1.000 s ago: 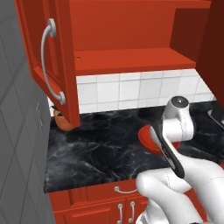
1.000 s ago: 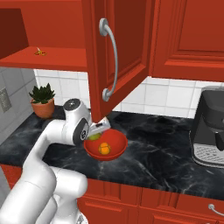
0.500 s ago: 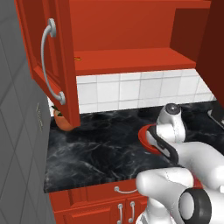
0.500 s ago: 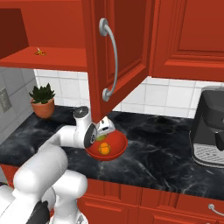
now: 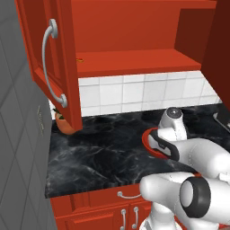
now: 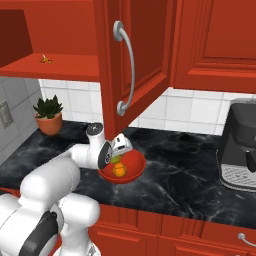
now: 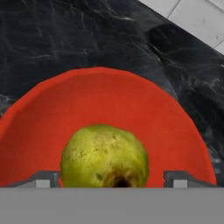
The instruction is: Open the cabinet. Pick the orange and pear from the cabinet and place them into the bowl. Then close the cabinet.
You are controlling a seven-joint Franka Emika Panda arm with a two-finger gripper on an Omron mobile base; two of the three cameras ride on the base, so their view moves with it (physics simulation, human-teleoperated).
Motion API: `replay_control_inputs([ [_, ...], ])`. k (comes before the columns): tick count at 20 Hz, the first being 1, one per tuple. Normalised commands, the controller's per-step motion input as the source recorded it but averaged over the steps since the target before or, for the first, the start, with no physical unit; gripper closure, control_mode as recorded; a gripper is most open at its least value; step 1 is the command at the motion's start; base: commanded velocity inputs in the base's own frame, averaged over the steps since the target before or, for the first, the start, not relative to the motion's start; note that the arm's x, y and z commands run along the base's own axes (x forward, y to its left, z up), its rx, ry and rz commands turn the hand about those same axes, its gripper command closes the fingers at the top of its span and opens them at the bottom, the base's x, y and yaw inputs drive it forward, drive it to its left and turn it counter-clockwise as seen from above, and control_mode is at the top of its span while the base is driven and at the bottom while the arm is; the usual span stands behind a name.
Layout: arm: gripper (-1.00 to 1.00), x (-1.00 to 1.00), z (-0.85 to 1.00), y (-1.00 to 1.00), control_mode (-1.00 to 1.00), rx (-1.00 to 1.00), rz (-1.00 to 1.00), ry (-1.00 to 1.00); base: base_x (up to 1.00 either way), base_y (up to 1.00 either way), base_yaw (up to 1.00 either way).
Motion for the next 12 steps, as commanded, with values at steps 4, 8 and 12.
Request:
replay_control_inputs([
  [4, -1.00, 0.00, 0.10, 0.00, -1.00, 0.00, -0.01, 0.00, 0.00, 0.00, 0.00],
  [8, -1.00, -0.05, 0.42, 0.00, -1.00, 0.00, -0.05, -0.01, 0.00, 0.00, 0.00],
  [12, -1.00, -0.41, 0.91, 0.00, -1.00, 0.00, -0.07, -0.10, 0.00, 0.00, 0.00],
])
